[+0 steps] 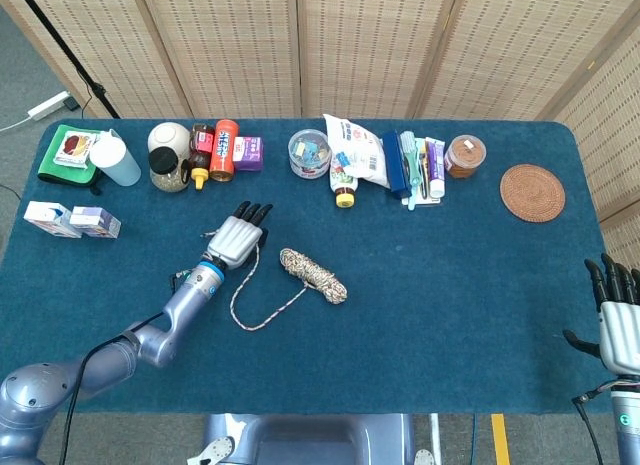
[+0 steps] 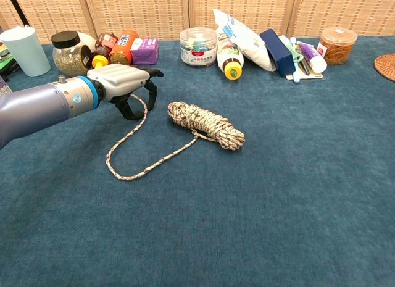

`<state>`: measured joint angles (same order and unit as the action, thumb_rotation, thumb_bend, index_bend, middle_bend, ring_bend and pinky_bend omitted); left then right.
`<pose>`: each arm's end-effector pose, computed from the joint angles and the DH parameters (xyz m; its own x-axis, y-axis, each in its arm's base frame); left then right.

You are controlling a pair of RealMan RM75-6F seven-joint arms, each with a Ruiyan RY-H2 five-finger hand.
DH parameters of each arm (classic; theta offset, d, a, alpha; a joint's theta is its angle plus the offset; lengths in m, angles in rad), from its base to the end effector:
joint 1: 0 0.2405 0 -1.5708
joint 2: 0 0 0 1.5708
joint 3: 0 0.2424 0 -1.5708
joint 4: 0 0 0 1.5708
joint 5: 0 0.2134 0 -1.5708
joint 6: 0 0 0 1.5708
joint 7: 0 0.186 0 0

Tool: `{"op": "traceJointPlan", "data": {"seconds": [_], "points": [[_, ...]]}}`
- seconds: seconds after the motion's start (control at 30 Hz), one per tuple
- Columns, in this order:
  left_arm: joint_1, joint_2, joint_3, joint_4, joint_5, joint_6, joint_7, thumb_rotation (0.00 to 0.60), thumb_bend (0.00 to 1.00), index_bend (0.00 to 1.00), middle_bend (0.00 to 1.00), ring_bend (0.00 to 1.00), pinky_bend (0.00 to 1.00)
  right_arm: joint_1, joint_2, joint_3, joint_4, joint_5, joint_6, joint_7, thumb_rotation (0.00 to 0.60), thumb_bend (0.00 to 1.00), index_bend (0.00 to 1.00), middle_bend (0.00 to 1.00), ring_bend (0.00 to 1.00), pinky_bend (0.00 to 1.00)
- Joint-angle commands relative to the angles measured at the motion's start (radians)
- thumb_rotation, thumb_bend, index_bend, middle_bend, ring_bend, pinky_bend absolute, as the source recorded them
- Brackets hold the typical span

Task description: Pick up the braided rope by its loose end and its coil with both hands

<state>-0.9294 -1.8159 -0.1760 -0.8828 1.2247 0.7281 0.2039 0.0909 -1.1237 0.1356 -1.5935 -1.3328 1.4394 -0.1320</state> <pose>-0.1309 0.4388 -0.0951 0.6389 0.2309 0.7338 0.7359 -0.4616 -0.4954 -0.3242 -0.2402 0.1703 0.4986 0.0227 0.8665 -0.8584 0.1523 0.4899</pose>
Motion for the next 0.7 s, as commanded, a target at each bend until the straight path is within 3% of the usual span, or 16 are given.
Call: {"op": "traceJointPlan", "data": {"seconds": [0.03, 0.7], "points": [[-0.001, -0.002, -0.001, 0.002, -0.003, -0.004, 0.0, 0.6, 0.4, 0.52, 0.0, 0.0, 0.0, 0.0, 0.001, -0.001, 0.0, -0.001, -0.001, 0.0, 0.6, 0.0, 0.0, 0.0, 0.0, 0.0], [0.004, 0.0, 0.002, -0.007, -0.006, 0.003, 0.01, 0.6, 0.42, 0.59, 0.0, 0.0, 0.0, -0.001, 0.006, -0.003, -0.004, -0.008, 0.002, 0.012, 0.6, 0.0, 0.0, 0.0, 0.0, 0.0]]}}
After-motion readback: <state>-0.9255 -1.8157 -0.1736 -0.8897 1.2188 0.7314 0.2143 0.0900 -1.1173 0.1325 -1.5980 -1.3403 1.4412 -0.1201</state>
